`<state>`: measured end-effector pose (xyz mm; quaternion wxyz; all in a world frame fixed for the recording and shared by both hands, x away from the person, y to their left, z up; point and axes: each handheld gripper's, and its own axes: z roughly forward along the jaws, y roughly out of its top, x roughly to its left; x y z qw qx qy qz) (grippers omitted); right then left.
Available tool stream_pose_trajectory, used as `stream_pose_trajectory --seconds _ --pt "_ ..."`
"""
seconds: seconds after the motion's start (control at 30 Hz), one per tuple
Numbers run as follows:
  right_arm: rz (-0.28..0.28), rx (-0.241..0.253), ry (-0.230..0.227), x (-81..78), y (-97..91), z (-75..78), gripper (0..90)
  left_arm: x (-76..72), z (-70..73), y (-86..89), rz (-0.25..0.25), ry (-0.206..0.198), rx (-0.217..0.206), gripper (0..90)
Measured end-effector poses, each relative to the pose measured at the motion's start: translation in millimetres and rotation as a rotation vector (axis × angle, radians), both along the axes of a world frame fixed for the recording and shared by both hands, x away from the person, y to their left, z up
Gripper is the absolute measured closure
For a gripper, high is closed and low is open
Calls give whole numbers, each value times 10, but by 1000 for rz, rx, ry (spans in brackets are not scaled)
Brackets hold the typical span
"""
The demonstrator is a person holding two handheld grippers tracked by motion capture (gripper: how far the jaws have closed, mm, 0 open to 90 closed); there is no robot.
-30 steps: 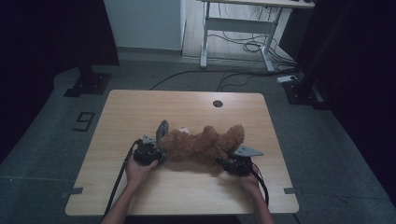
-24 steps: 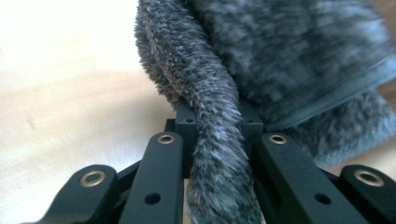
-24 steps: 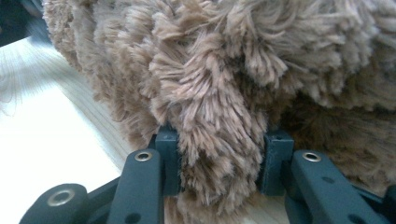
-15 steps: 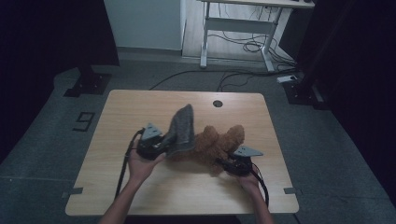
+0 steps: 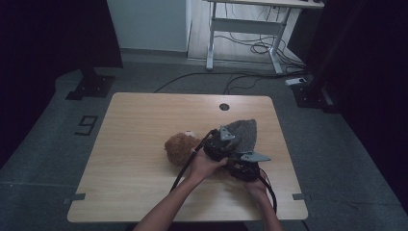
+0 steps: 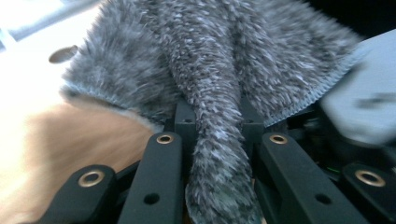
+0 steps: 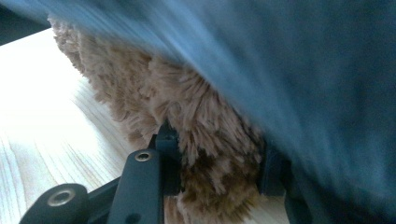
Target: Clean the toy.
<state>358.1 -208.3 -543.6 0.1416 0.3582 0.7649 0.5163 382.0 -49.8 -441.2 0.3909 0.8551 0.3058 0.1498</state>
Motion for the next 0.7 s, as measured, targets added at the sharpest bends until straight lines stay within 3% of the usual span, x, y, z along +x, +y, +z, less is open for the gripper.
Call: stream_pose_trajectory --seconds 0.07,0.2,0.33,0.47,0.5,0.6,0.7 --pt "-5 -5 -3 6 2 -7 608 30 -78 15 4 -4 -5 762" --pt "-1 0 -8 14 5 -5 608 7 -47 150 12 -11 -20 763" --pt "1 2 -8 14 2 -3 608 -38 5 419 49 -37 -24 764" --pt "3 4 -7 24 -10 -8 608 -76 2 723 118 -69 24 764" --pt "2 8 -2 26 -17 -9 608 -73 -14 815 125 -56 17 764" --pt "13 16 -9 26 -14 -10 606 -91 -61 1064 123 -3 -67 765" --pt "16 0 -20 8 10 6 606 -159 -65 1184 115 -2 -98 766"
